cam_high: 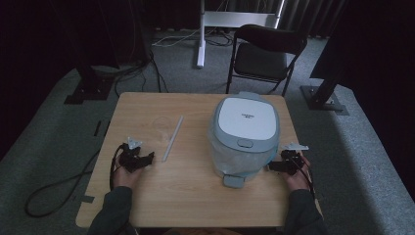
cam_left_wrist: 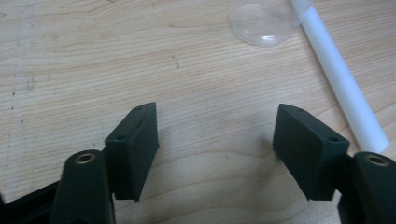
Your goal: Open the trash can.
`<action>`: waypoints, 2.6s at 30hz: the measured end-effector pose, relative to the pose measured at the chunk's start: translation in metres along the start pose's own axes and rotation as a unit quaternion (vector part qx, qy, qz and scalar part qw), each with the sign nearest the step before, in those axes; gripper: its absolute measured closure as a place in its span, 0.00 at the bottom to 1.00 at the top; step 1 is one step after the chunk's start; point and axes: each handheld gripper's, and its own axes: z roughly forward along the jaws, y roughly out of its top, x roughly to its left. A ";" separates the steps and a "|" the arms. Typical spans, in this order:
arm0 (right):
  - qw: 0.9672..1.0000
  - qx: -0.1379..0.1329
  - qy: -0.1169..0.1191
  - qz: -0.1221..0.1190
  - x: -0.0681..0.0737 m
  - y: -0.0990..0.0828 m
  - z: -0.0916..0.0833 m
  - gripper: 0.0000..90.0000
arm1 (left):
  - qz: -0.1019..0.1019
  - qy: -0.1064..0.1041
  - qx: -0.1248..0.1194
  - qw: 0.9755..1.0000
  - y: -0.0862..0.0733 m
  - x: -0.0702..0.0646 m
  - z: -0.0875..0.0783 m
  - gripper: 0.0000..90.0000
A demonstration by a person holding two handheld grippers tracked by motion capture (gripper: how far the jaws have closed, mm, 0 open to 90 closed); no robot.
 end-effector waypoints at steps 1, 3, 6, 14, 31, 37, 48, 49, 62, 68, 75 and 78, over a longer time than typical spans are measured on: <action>1.000 0.000 0.001 0.000 0.000 0.000 0.000 0.13 | 0.003 -0.001 0.002 1.000 0.000 -0.001 -0.001 0.37; 1.000 0.000 0.001 -0.001 0.000 0.000 0.000 0.13 | 0.002 -0.002 0.003 1.000 0.000 -0.001 -0.001 0.37; 1.000 0.000 0.001 0.000 0.000 0.000 0.000 0.13 | 0.003 -0.003 0.013 1.000 0.002 -0.003 -0.002 0.38; 1.000 0.000 -0.003 0.002 0.001 -0.001 -0.001 0.13 | 0.006 -0.007 0.012 1.000 0.001 -0.003 -0.002 0.38; 1.000 0.000 -0.005 0.004 0.001 -0.001 -0.001 0.13 | 0.007 -0.028 0.017 0.999 0.003 -0.001 -0.004 0.42; 1.000 0.000 -0.005 0.004 0.001 -0.001 -0.001 0.13 | 0.000 -0.038 0.004 0.999 0.006 -0.003 -0.011 0.42; 1.000 0.000 -0.005 0.004 0.001 -0.001 -0.001 0.13 | 0.000 -0.061 -0.011 0.998 0.012 -0.007 -0.019 0.45; 1.000 0.000 -0.005 0.004 0.001 -0.001 -0.001 0.13 | -0.001 -0.066 -0.015 0.998 0.014 -0.007 -0.022 0.45; 1.000 0.000 -0.005 0.004 0.001 -0.001 -0.001 0.13 | 0.006 -0.091 -0.035 0.995 0.030 -0.012 -0.033 0.46; 1.000 0.000 -0.005 0.004 0.001 -0.001 -0.001 0.13 | 0.015 -0.102 -0.040 0.994 0.040 -0.015 -0.037 0.49; 1.000 0.000 -0.005 0.004 0.001 -0.001 -0.001 0.13 | 0.027 -0.119 -0.050 0.991 0.053 -0.022 -0.043 0.49; 1.000 0.000 -0.005 0.004 0.001 -0.001 -0.001 0.13 | 0.034 -0.126 -0.054 0.990 0.058 -0.025 -0.046 0.49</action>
